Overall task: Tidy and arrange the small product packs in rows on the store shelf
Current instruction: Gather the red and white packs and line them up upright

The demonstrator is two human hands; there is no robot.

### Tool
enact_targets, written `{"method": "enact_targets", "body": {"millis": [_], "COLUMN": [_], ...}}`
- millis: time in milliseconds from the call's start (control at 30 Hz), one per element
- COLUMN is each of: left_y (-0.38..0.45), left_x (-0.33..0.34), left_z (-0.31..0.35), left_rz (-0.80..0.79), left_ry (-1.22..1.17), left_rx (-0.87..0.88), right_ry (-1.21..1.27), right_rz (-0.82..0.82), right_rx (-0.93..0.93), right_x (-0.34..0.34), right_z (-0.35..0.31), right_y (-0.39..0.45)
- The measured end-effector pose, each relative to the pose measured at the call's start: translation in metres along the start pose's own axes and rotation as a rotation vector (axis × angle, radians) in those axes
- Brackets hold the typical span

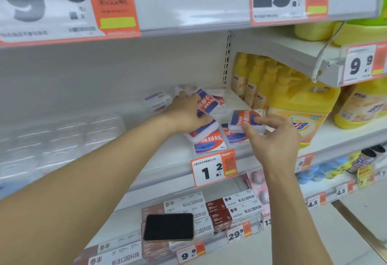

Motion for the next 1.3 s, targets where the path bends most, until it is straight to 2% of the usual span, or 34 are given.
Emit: {"method": "enact_targets", "body": {"millis": [100, 233, 400, 500, 633, 733, 900, 1000, 1100, 1300], "left_y": [-0.011, -0.021, -0.015, -0.004, 0.011, 0.011, -0.002, -0.015, -0.022, -0.028], "left_x": [0.013, 0.031, 0.034, 0.034, 0.033, 0.032, 0.021, 0.007, 0.003, 0.025], "left_z": [-0.001, -0.016, -0.019, -0.023, -0.039, -0.041, -0.041, -0.037, -0.035, -0.030], "left_rz": [0.045, 0.034, 0.103, 0.129, 0.161, 0.158, 0.164, 0.237, 0.269, 0.249], "left_ry": [0.139, -0.018, -0.002, -0.006, -0.024, -0.029, -0.120, -0.203, -0.315, -0.322], "left_rx": [-0.018, -0.023, -0.025, -0.103, -0.292, -0.323, -0.272, -0.251, -0.260, -0.186], "right_ry": [-0.017, -0.003, 0.031, 0.017, 0.006, 0.046, 0.153, 0.266, 0.279, 0.170], "right_rz": [-0.040, -0.060, -0.065, -0.096, -0.212, -0.267, -0.249, -0.119, -0.013, -0.092], "right_rx": [0.025, 0.023, -0.039, -0.004, -0.028, -0.039, -0.079, -0.055, -0.052, -0.039], "right_x": [0.006, 0.017, 0.035, 0.040, 0.056, 0.073, 0.083, 0.074, 0.059, 0.054], "right_z": [0.003, -0.005, -0.019, -0.018, -0.022, -0.024, -0.024, -0.023, -0.018, -0.004], "right_y": [0.001, 0.006, 0.019, 0.024, 0.027, 0.028, 0.033, 0.035, 0.040, 0.044]}}
Point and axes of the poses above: each hand's wrist, its own y-axis towards the middle knuckle, its own x-axis out of the palm, z = x × y, the point moved 7 cm from there along y, towards the middle knuckle, and after that the axes turned 15 degrees about -x, right-handed, at the moved point
